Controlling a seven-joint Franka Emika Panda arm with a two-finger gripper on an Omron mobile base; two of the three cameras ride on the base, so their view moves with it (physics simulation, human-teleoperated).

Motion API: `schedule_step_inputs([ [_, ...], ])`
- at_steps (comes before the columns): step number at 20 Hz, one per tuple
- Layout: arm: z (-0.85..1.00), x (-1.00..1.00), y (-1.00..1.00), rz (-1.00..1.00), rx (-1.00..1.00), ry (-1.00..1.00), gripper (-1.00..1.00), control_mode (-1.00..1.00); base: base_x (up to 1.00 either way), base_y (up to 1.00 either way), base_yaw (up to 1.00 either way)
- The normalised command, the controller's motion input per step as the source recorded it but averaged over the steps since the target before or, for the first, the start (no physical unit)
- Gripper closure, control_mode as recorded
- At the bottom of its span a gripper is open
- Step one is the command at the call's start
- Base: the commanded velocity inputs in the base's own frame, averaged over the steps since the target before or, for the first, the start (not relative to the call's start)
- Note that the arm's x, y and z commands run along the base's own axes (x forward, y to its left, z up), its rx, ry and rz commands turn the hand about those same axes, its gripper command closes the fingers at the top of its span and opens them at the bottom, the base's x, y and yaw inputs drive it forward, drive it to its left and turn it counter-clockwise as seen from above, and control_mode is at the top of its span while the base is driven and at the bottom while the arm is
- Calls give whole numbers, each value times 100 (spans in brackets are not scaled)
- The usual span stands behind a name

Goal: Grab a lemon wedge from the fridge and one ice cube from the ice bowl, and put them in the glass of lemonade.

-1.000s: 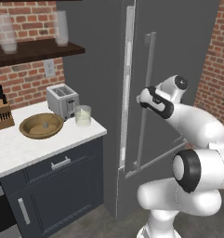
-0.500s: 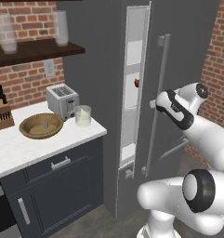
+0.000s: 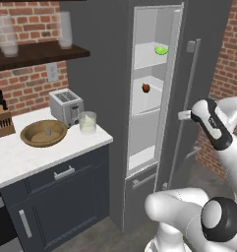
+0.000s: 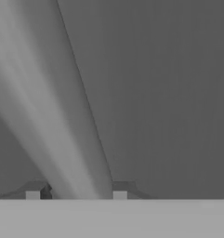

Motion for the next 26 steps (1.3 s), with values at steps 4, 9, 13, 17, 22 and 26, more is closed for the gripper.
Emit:
schedule_step_inputs([
  [4,23,-34,-100,0,8,0,100,-100,0,0,0],
  [9,15,-43,-100,0,11,0,100,-100,0,0,0],
  [13,1,-47,-100,0,11,0,100,-100,0,0,0],
  [17,0,-44,-100,0,9,-5,100,-100,0,0,0],
  [22,0,-27,-49,-2,6,-1,-100,-100,0,0,0],
  [26,0,-4,-38,-11,10,0,-100,-100,0,0,0],
])
